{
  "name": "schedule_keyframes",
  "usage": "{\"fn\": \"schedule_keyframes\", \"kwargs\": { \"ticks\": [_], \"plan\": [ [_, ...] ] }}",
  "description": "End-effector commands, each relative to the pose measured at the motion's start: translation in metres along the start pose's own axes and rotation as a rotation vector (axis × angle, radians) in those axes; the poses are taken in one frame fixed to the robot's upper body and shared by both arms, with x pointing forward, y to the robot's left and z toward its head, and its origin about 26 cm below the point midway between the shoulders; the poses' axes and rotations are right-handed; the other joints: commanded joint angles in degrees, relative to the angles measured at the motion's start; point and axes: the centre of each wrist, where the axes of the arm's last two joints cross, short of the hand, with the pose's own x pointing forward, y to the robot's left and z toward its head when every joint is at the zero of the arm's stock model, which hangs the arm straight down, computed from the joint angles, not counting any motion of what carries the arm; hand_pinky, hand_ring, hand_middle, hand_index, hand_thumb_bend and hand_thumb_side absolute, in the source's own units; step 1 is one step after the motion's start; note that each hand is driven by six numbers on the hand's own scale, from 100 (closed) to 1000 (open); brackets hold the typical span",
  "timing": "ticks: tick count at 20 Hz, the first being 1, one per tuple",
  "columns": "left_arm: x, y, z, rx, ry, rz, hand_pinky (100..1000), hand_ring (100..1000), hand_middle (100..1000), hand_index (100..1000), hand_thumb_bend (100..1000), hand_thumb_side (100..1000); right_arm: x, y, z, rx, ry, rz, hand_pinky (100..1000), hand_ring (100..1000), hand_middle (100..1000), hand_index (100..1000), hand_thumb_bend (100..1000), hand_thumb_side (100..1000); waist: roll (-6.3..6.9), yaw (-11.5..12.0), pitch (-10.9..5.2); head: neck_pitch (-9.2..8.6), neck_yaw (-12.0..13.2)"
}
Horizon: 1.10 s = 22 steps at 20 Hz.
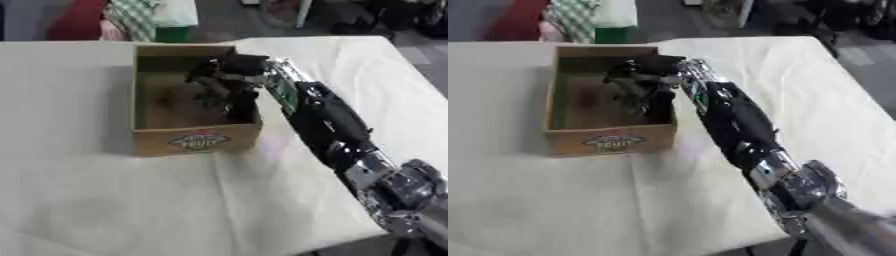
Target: Pick up objects on the table and place them in the box.
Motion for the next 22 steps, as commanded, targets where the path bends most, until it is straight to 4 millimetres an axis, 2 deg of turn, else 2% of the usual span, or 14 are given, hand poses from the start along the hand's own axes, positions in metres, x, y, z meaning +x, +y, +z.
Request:
{"fn": "schedule_keyframes", "kwargs": {
  "ticks": [1,7,17,20,21,22],
  "plan": [
    [0.006,0.002,-0.002,-0.006,-0.017,-0.012,693,637,616,649,100,892,-0.007,-0.04,0.012,0.026,-0.041,0.081,809,880,887,943,100,414,0.19,-0.1,-1.21,-0.13,0.1],
    [0.006,0.003,-0.002,-0.006,-0.016,-0.014,693,638,616,649,100,892,-0.005,-0.062,0.018,0.039,-0.058,0.111,817,888,893,945,100,412,-0.09,-0.3,-1.29,-0.18,0.3],
    [0.007,0.003,-0.002,-0.005,-0.018,-0.014,693,638,616,649,100,892,-0.001,-0.06,0.013,0.105,-0.069,0.119,815,889,891,945,100,466,-0.13,-0.1,-1.31,-0.28,0.2],
    [0.006,0.003,-0.002,-0.004,-0.015,-0.013,693,638,616,649,100,894,-0.001,-0.059,0.012,0.096,-0.071,0.115,809,883,885,944,100,440,-0.15,-0.1,-1.28,-0.31,0.3],
    [0.006,0.003,-0.002,-0.004,-0.015,-0.013,693,638,616,648,100,893,-0.001,-0.06,0.013,0.078,-0.074,0.11,793,865,867,935,100,369,-0.16,-0.2,-1.26,-0.31,0.3],
    [0.006,0.003,-0.002,-0.003,-0.015,-0.013,693,638,616,648,100,893,-0.002,-0.06,0.015,0.052,-0.075,0.102,789,861,863,934,100,353,-0.17,-0.2,-1.24,-0.31,0.3]
  ]
}}
